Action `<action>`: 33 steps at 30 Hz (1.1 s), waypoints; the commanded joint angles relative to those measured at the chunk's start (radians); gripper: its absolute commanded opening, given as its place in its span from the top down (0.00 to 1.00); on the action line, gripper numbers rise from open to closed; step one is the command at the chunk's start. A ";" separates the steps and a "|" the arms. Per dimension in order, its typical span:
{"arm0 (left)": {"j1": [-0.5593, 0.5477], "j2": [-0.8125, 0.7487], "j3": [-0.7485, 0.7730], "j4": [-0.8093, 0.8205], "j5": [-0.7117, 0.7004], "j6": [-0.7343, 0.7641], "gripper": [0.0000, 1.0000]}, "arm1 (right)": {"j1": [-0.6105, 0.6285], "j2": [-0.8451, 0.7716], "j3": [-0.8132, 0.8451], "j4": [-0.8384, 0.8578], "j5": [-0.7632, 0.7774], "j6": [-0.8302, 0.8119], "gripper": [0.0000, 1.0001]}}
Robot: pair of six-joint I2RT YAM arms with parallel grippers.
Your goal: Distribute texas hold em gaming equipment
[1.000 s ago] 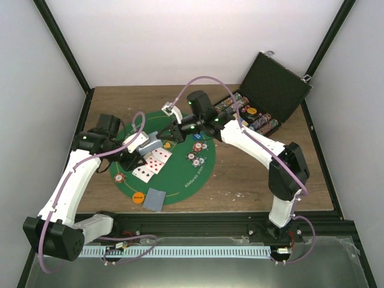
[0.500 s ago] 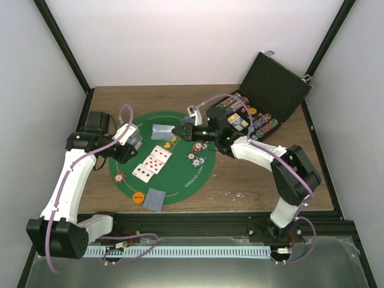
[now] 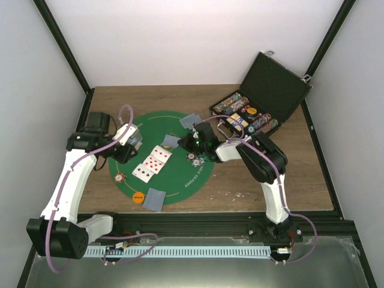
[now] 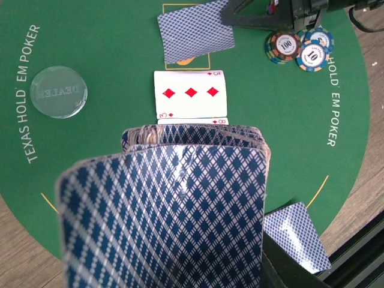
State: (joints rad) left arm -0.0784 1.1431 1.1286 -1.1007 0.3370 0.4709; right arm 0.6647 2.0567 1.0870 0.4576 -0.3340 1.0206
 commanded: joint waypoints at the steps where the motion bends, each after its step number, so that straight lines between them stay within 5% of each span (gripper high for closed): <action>1: 0.005 -0.011 -0.006 0.013 0.009 -0.005 0.67 | 0.013 0.052 0.060 0.012 0.056 0.073 0.99; 23: 0.006 -0.004 0.003 0.010 0.011 -0.004 0.67 | 0.080 0.083 0.165 -0.186 0.183 0.096 0.99; 33: 0.007 -0.006 0.006 0.010 0.008 -0.003 0.67 | 0.088 0.053 0.166 -0.183 0.147 0.094 0.83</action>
State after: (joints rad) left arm -0.0780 1.1431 1.1271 -1.1007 0.3374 0.4713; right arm 0.7395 2.1296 1.2190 0.2863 -0.1890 1.1164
